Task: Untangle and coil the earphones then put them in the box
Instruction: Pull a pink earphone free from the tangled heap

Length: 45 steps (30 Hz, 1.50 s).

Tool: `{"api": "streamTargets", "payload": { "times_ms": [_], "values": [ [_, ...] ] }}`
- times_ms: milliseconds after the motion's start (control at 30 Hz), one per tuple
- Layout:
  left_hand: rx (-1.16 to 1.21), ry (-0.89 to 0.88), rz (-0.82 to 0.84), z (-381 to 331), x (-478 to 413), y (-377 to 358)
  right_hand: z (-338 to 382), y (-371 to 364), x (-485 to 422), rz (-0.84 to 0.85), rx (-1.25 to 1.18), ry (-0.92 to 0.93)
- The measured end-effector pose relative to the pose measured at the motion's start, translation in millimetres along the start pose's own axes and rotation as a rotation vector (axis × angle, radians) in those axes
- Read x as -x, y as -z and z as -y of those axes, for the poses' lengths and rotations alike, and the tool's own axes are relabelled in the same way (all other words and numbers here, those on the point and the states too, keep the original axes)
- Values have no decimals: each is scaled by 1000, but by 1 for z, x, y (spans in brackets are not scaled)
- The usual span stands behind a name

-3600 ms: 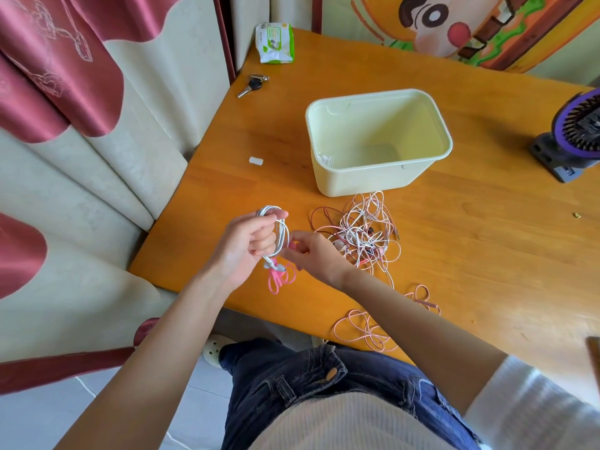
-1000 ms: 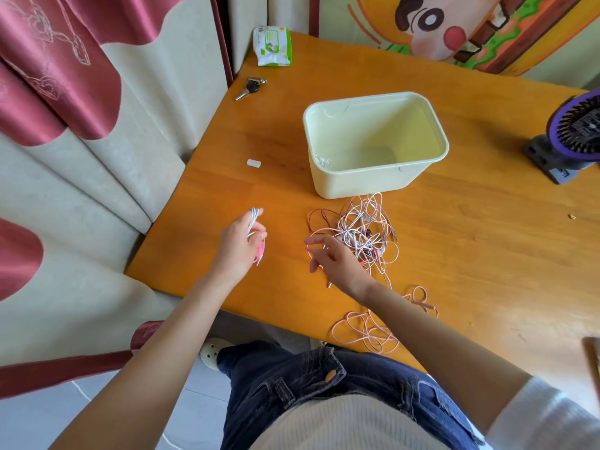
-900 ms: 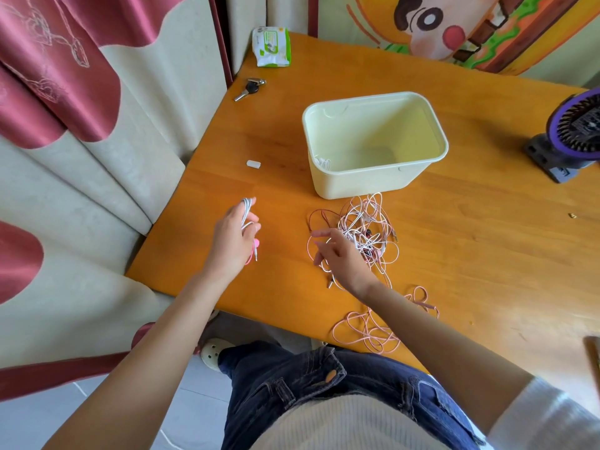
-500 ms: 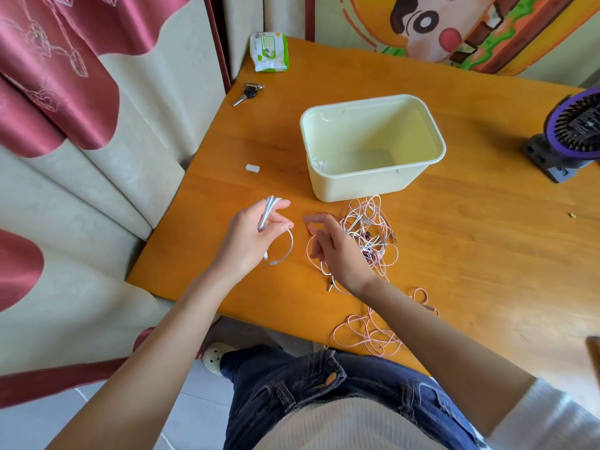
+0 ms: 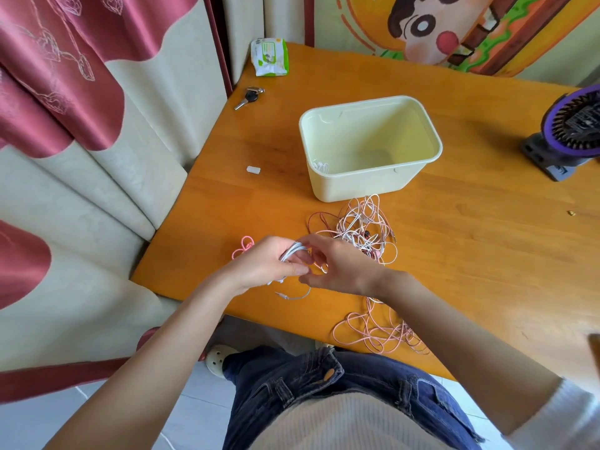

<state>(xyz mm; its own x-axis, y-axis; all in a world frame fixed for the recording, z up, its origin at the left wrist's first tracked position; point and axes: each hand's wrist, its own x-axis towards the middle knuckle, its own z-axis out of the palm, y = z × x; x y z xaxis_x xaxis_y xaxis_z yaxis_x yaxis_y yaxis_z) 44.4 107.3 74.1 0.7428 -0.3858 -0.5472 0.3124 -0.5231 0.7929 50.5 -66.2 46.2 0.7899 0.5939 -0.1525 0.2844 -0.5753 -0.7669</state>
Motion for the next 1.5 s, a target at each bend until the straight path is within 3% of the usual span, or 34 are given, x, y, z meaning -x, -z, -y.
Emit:
{"api": "streamTargets", "payload": {
  "times_ms": [233, 433, 533, 733, 833, 1000, 1167, 1333, 1500],
  "values": [
    [21, 30, -5, 1, 5, -9, 6, 13, 7, 151, 198, -1],
    [-126, -1, 47, 5, 10, -11, 4, 10, 15, 101, -32, -24],
    [62, -85, -73, 8, 10, -16, 4, 8, 14, 62, -222, -133],
    [714, -219, -394, 14, 5, -37, 10, 13, 11, -56, -492, -231],
    [676, -215, -481, 17, 2, -36, 11, 14, 11, -83, -596, -247],
    [88, -147, -323, 17, 5, -41, 10, 7, 12, -67, -593, -260],
    [-254, -36, -233, 19, 4, -43, 5, -1, 18, -29, -459, -288],
    [-279, 18, -42, 14, 7, -41, 4, -8, 20, -26, -405, -341],
    [243, 35, -15, 12, 15, -50, 2, -3, 20, -38, -556, -393]
  ]
}}
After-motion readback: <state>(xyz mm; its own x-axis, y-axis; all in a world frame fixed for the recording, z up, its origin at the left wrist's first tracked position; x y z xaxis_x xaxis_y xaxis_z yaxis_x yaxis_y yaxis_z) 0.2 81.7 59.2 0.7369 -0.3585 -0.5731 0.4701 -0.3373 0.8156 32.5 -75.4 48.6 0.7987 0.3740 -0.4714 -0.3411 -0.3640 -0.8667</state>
